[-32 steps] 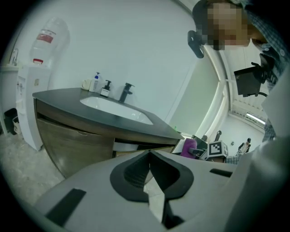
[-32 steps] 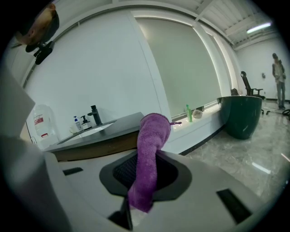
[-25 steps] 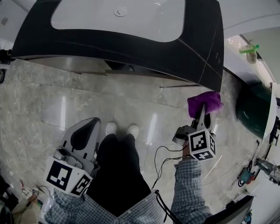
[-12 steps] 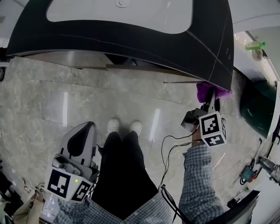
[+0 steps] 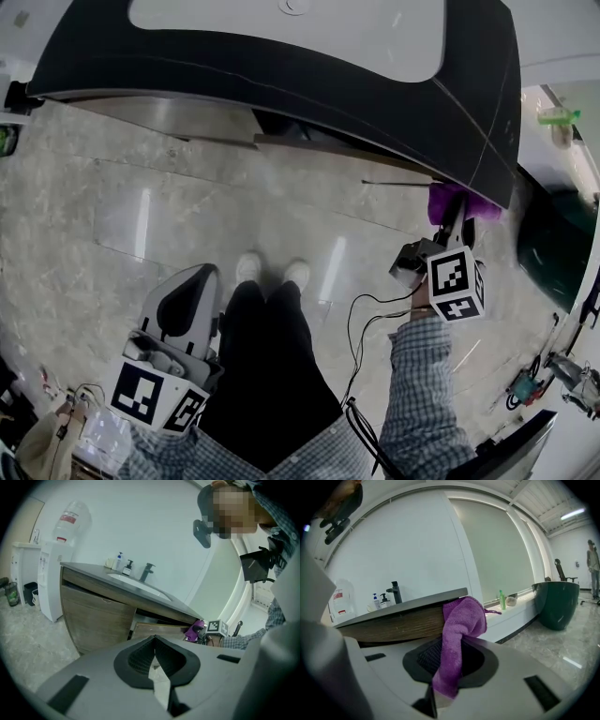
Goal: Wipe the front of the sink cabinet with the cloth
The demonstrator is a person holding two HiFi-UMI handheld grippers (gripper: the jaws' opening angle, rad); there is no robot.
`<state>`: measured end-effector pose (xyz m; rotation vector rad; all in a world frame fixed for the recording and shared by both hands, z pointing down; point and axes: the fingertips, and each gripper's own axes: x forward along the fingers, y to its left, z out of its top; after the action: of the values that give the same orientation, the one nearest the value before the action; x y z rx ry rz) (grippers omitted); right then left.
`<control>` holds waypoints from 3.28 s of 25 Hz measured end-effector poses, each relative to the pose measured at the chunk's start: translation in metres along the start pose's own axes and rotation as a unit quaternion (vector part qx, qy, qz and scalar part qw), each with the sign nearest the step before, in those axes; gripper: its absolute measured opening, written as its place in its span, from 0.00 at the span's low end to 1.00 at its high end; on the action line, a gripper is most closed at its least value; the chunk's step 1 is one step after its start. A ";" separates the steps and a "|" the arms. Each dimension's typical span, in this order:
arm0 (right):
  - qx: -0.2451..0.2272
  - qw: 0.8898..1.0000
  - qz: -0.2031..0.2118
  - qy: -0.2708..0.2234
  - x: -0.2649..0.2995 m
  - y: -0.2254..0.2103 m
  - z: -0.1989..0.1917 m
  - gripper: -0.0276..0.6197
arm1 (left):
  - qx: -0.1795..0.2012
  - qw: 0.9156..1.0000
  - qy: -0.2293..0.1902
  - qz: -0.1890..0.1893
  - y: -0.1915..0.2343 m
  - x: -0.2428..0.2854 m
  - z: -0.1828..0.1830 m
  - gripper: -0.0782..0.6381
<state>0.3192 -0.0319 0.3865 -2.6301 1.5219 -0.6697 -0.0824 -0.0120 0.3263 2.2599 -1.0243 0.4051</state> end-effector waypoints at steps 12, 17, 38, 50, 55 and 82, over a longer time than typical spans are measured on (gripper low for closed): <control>-0.024 0.998 0.053 0.008 -0.002 0.072 -0.018 0.16 | -0.018 1.000 -0.009 0.014 0.020 -0.020 -0.010 0.12; -0.037 0.996 0.083 0.016 -0.006 0.115 -0.031 0.16 | -0.027 0.999 -0.014 0.023 0.031 -0.028 -0.012 0.12; -0.127 0.958 0.248 0.064 -0.024 0.284 -0.084 0.16 | -0.067 0.994 -0.047 0.074 0.078 -0.068 -0.021 0.12; -0.184 0.922 0.329 0.083 -0.039 0.363 -0.114 0.16 | -0.086 0.989 -0.064 0.104 0.103 -0.092 -0.021 0.12; -0.217 0.897 0.375 0.084 -0.055 0.389 -0.130 0.16 | -0.093 0.987 -0.072 0.113 0.107 -0.097 -0.022 0.12; -0.298 0.868 0.372 0.141 -0.043 0.315 -0.192 0.16 | -0.083 0.991 -0.046 0.091 0.080 -0.058 -0.031 0.12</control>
<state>-0.0304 -0.1250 0.4711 -1.9447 2.9754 -0.5716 -0.1814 0.0001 0.3535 2.0609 -1.2689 0.2815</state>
